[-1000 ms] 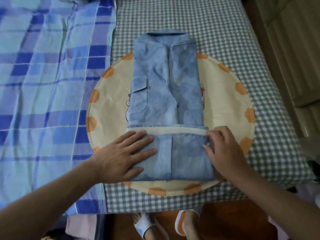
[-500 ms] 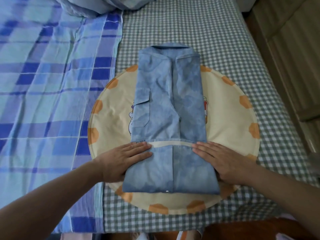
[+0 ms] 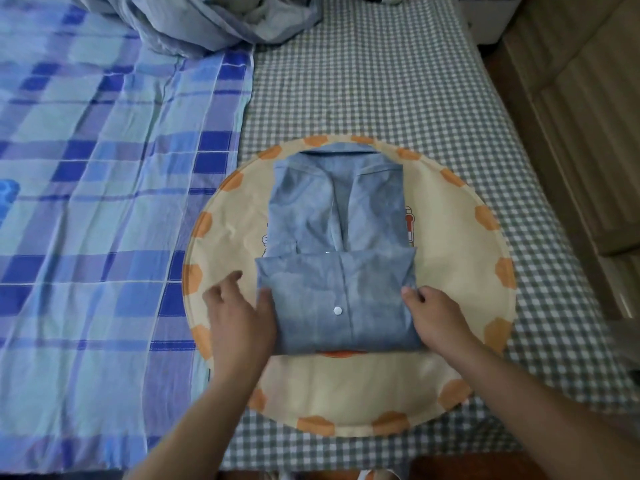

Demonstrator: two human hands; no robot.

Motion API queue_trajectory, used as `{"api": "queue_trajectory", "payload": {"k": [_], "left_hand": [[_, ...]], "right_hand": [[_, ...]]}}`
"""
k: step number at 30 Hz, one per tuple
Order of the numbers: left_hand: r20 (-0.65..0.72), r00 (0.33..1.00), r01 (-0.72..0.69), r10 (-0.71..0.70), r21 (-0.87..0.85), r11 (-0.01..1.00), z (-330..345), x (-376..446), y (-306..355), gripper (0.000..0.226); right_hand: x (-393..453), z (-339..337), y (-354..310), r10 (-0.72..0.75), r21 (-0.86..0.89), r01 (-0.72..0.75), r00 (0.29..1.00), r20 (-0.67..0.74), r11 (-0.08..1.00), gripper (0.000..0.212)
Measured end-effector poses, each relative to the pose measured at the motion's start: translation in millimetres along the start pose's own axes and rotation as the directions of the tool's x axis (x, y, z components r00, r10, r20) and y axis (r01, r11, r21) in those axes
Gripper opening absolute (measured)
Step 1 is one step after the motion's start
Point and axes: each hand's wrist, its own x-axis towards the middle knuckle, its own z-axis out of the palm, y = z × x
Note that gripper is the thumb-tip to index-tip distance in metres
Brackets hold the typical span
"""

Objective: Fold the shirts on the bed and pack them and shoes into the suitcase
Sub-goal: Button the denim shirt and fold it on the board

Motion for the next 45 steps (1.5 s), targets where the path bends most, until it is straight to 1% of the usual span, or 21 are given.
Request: {"api": "queue_trajectory", "payload": {"k": [2, 4, 7, 9, 10, 11, 12, 14, 15, 17, 21, 24, 27, 33, 36, 37, 38, 40, 41, 43, 45], "left_hand": [[-0.037, 0.905, -0.402, 0.423, 0.243, 0.883, 9.5, -23.3, 11.3, 0.048], [0.231, 0.758, -0.648, 0.611, 0.375, 0.663, 26.7, -29.3, 17.2, 0.055], [0.464, 0.725, -0.688, 0.509, 0.462, 0.560, 55.5, -15.5, 14.0, 0.062], [0.493, 0.730, -0.683, 0.473, 0.511, 0.523, 66.5, -6.4, 7.6, 0.063], [0.485, 0.737, -0.676, 0.471, 0.528, 0.515, 69.5, -5.0, 4.9, 0.063], [0.472, 0.744, -0.668, 0.472, 0.543, 0.509, 71.6, -3.8, 2.6, 0.064], [0.479, 0.744, -0.668, 0.466, 0.546, 0.506, 72.3, -2.5, 0.3, 0.064], [0.537, 0.707, -0.706, 0.460, 0.518, 0.482, 70.0, 7.9, -8.0, 0.067], [0.573, 0.673, -0.739, 0.469, 0.494, 0.458, 65.3, 18.2, -13.0, 0.069], [0.673, 0.542, -0.840, 0.504, 0.412, 0.353, 46.9, 45.6, -17.3, 0.074], [0.884, 0.213, -0.976, 0.417, 0.212, 0.049, 4.7, 87.8, -19.6, 0.099], [0.918, 0.093, -0.984, 0.385, 0.143, -0.105, -6.4, 101.4, -25.6, 0.115], [0.897, 0.086, -0.984, 0.433, 0.145, -0.105, 0.5, 100.1, -33.9, 0.119], [0.816, 0.096, -0.995, 0.570, 0.101, 0.023, -3.7, 73.3, -40.3, 0.094], [0.814, 0.030, -0.996, 0.580, -0.021, 0.081, -20.5, 52.7, -43.9, 0.085], [0.794, 0.053, -0.972, 0.606, -0.099, 0.215, -27.0, 48.2, -45.7, 0.081], [0.775, 0.146, -0.890, 0.615, -0.170, 0.424, -33.8, 46.0, -46.6, 0.076], [0.720, 0.454, -0.486, 0.525, -0.293, 0.823, -44.0, 43.5, -34.7, 0.062], [0.672, 0.604, -0.232, 0.428, -0.366, 0.901, -43.7, 41.4, -23.8, 0.051], [0.495, 0.840, 0.008, 0.222, -0.421, 0.907, -31.0, 37.2, 2.1, 0.039], [0.305, 0.952, 0.100, 0.031, -0.402, 0.910, -9.7, 36.7, 26.2, 0.052]], "right_hand": [[-5.3, 7.4, 1.3, 0.029, 0.014, -0.028, 0.998, -0.058, 1.000, 0.045], [-9.0, 7.7, 0.9, 0.067, 0.042, -0.064, 0.995, -0.078, 0.997, 0.044], [-19.2, 6.0, -9.9, 0.014, -0.170, -0.059, 0.967, -0.253, 0.984, 0.027], [-26.5, 6.4, -27.4, -0.337, -0.388, 0.165, 0.837, -0.431, 0.907, 0.044], [-25.2, 9.3, -33.3, -0.545, -0.450, 0.357, 0.730, -0.412, 0.818, 0.052], [-18.9, 13.9, -33.7, -0.699, -0.487, 0.524, 0.646, -0.307, 0.698, 0.055], [-8.0, 18.6, -28.1, -0.767, -0.505, 0.622, 0.627, -0.138, 0.599, 0.058], [16.6, 20.2, -10.5, -0.670, -0.508, 0.681, 0.701, 0.242, 0.529, 0.071], [28.8, 16.9, 0.2, -0.602, -0.524, 0.678, 0.722, 0.341, 0.516, 0.078], [45.1, 4.8, 10.3, -0.556, -0.551, 0.714, 0.692, 0.461, 0.431, 0.085], [48.4, -31.2, 20.5, -0.524, -0.522, 0.833, 0.532, 0.665, 0.184, 0.105], [59.0, -46.1, 27.0, -0.479, -0.505, 0.860, 0.473, 0.739, 0.070, 0.122], [62.3, -37.4, 31.9, -0.528, -0.487, 0.866, 0.466, 0.710, 0.109, 0.126], [46.7, -32.7, 42.7, -0.648, -0.442, 0.882, 0.434, 0.625, 0.165, 0.108], [23.8, -41.8, 51.6, -0.618, -0.315, 0.919, 0.393, 0.681, 0.237, 0.097], [17.3, -45.3, 54.1, -0.612, -0.247, 0.905, 0.417, 0.673, 0.345, 0.091], [13.2, -48.3, 55.8, -0.599, -0.178, 0.859, 0.470, 0.648, 0.480, 0.083], [5.5, -52.7, 49.4, -0.573, -0.010, 0.679, 0.627, 0.528, 0.734, 0.068], [2.6, -53.5, 42.3, -0.549, 0.121, 0.556, 0.721, 0.423, 0.822, 0.063], [3.8, -49.5, 19.2, -0.417, 0.376, 0.320, 0.884, 0.213, 0.869, 0.074], [12.4, -40.6, -7.2, -0.260, 0.493, 0.204, 0.965, 0.046, 0.845, 0.079]]}}
